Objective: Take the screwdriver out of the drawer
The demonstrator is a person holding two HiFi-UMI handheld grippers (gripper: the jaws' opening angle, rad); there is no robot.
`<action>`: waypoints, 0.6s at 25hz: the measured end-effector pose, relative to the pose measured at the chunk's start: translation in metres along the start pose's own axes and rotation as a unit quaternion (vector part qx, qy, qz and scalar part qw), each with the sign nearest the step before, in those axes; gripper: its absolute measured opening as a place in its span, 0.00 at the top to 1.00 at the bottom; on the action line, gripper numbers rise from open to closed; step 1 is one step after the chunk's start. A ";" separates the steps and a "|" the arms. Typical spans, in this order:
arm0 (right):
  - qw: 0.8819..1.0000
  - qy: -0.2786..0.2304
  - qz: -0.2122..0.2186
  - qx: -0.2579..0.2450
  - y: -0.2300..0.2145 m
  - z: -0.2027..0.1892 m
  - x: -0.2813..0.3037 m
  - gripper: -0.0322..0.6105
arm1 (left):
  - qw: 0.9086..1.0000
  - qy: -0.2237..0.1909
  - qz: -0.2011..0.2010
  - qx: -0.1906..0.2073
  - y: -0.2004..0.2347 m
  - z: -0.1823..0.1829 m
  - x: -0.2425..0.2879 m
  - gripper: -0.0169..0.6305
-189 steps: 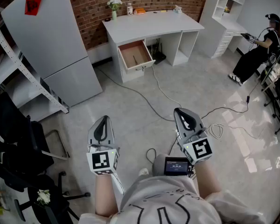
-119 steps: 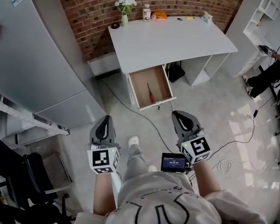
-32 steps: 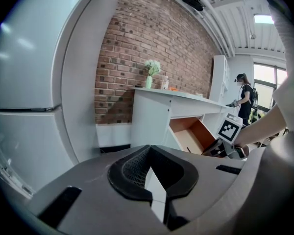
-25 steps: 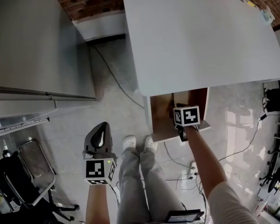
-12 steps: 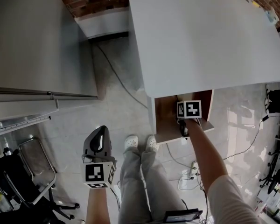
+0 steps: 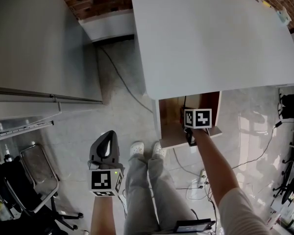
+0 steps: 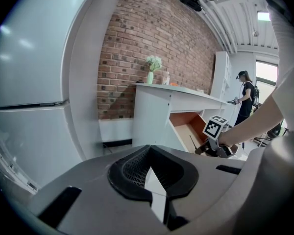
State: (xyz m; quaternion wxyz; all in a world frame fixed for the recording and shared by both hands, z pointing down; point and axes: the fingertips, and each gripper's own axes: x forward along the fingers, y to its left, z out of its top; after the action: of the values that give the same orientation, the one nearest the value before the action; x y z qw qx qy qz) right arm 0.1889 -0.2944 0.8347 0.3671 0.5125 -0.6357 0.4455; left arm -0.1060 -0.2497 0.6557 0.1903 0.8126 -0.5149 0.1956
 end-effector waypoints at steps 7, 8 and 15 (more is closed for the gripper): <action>0.998 -0.049 0.041 -0.028 0.018 0.004 -0.052 0.86 | 1.000 -0.005 -0.008 -0.004 -0.010 0.008 0.004 0.96; 0.997 -0.054 0.045 -0.030 0.019 0.004 -0.060 0.86 | 1.000 -0.005 -0.011 -0.003 -0.013 0.011 0.004 0.96; 0.995 -0.074 0.058 -0.034 0.020 0.007 -0.104 0.86 | 1.000 -0.008 -0.026 0.014 -0.028 0.039 0.000 0.96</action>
State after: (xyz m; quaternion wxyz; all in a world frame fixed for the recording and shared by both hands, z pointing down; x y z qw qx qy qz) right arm 0.1903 -0.2659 0.7322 0.3096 0.4939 -0.7045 0.4048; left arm -0.0757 -0.2582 0.6196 0.1794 0.8299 -0.4925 0.1912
